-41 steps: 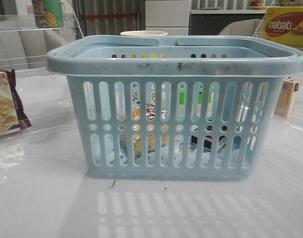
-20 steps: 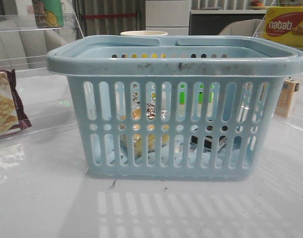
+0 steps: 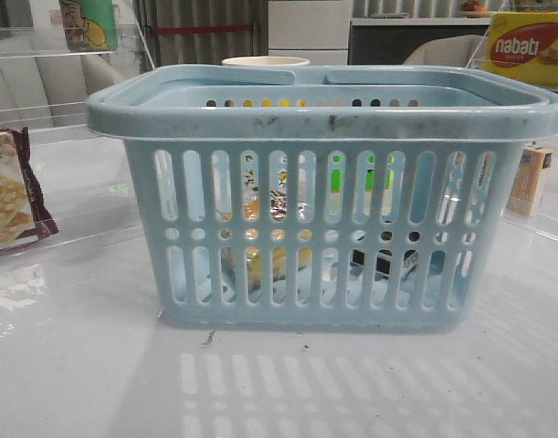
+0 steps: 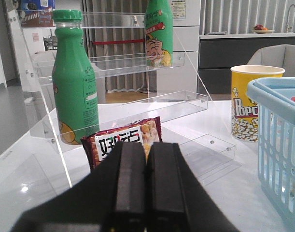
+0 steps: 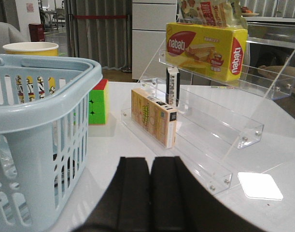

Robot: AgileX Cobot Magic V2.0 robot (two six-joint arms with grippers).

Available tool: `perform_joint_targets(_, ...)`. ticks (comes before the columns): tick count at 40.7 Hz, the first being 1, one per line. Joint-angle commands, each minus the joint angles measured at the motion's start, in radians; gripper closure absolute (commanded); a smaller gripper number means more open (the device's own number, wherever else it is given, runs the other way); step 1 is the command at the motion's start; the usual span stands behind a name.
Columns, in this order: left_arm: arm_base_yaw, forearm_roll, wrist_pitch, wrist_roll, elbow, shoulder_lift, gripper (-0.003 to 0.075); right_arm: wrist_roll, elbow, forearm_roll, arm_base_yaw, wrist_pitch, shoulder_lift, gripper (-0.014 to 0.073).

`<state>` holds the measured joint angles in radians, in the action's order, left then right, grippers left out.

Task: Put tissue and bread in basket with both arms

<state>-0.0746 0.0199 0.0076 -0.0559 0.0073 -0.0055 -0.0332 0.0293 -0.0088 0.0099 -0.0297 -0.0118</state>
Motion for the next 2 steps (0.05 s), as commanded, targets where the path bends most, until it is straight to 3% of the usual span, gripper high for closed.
perform_joint_targets(1, 0.002, 0.009, -0.084, 0.010, 0.000, -0.017, 0.0629, -0.001, 0.000, -0.007, -0.004, 0.093, -0.016, 0.0541)
perform_joint_targets(2, 0.002, 0.009, -0.084, 0.010, 0.000, -0.017, 0.0629, -0.001, 0.000, -0.007, -0.004, 0.093, -0.016, 0.0541)
